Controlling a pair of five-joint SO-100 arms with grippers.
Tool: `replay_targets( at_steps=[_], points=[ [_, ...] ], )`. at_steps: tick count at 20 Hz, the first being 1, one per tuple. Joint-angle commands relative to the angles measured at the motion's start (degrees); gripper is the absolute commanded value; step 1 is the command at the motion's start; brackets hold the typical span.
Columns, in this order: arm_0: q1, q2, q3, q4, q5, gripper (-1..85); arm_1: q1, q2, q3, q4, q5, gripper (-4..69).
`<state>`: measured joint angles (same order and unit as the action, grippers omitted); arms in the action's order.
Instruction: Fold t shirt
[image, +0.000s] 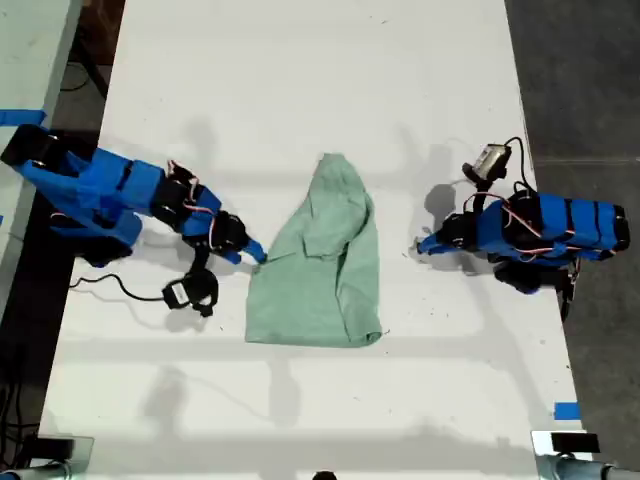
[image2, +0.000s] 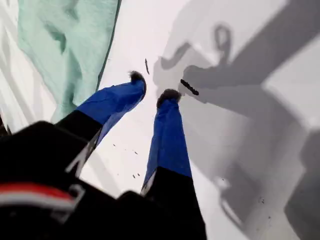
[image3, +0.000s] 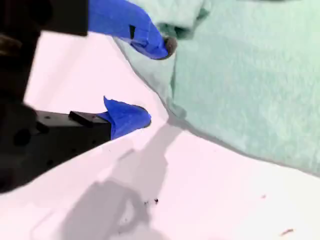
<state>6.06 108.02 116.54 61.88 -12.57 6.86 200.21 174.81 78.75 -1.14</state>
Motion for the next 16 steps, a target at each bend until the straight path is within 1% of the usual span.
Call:
replay_targets(
  at_steps=[1,3,6,7,8,9,12,14,16],
  points=[
    [2.9,-11.9,-7.7,-5.4,-3.6,18.7,0.2,0.6,1.9,0.3,-1.4,7.6],
    [2.8,-16.2,-10.6,-6.3,-4.6,18.1,0.1,0.6,1.9,0.3,-1.4,7.6],
    [1.7,-17.3,-9.4,-6.9,-8.6,15.9,0.2,0.6,1.9,0.3,-1.4,7.5],
    [1.5,-17.9,-9.2,-7.6,-8.8,15.9,0.2,0.6,1.9,0.3,-1.4,7.5],
    [1.3,-18.9,-9.4,-8.7,-8.5,13.0,0.2,0.6,1.9,0.3,-1.4,7.4],
    [1.1,-19.9,-9.6,-9.1,-9.1,0.0,0.1,0.6,1.9,0.3,-1.3,7.4],
    [0.9,-18.8,-10.3,-9.6,-10.4,-0.1,0.1,0.6,1.9,0.3,-1.3,7.3],
    [1.0,-16.7,-13.1,-7.1,-9.4,-0.1,0.1,0.6,1.9,0.3,-1.3,7.3],
    [1.6,-16.1,-19.6,-1.5,-8.7,-0.1,0.1,0.6,1.9,0.3,-1.3,7.2]
  ],
)
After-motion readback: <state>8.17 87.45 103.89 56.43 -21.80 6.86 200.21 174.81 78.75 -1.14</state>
